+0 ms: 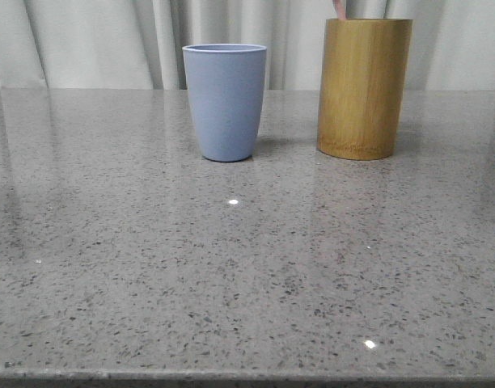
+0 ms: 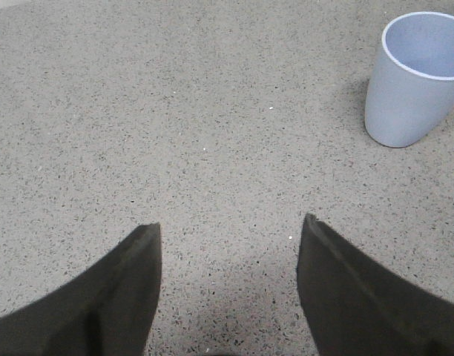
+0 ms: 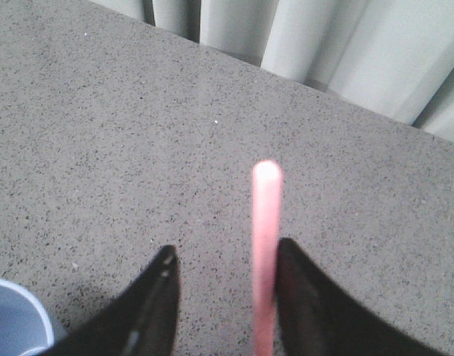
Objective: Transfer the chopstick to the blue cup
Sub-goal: 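Lift the pink stick out of the holder with the right gripper, then lower the pink stick into the blue cup with the right gripper, then open the right gripper to release the pink stick in the cup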
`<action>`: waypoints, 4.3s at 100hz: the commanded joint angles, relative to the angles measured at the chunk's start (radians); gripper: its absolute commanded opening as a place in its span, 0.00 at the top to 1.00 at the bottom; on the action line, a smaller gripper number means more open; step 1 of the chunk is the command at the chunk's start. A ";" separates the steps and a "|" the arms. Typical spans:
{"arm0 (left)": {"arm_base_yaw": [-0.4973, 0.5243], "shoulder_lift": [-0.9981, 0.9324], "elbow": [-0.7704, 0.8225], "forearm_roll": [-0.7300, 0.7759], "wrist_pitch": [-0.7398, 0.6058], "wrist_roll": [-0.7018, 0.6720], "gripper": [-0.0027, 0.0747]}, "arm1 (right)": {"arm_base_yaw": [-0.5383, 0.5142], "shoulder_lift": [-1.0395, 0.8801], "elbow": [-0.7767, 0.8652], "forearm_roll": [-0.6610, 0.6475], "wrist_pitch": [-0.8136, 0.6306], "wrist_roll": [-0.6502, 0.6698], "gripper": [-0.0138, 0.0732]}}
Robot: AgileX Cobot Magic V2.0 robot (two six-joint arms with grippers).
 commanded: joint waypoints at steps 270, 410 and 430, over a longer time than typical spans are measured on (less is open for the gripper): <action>-0.005 -0.015 -0.026 0.002 -0.058 -0.011 0.45 | 0.168 -0.096 0.101 0.136 -0.513 -0.029 0.92; -0.005 -0.026 -0.009 0.002 -0.074 -0.011 0.45 | 0.159 -0.276 0.171 0.117 -0.345 -0.029 0.51; -0.005 -0.055 -0.007 0.019 -0.081 -0.021 0.45 | 0.111 -0.374 0.276 0.117 -0.344 -0.029 0.51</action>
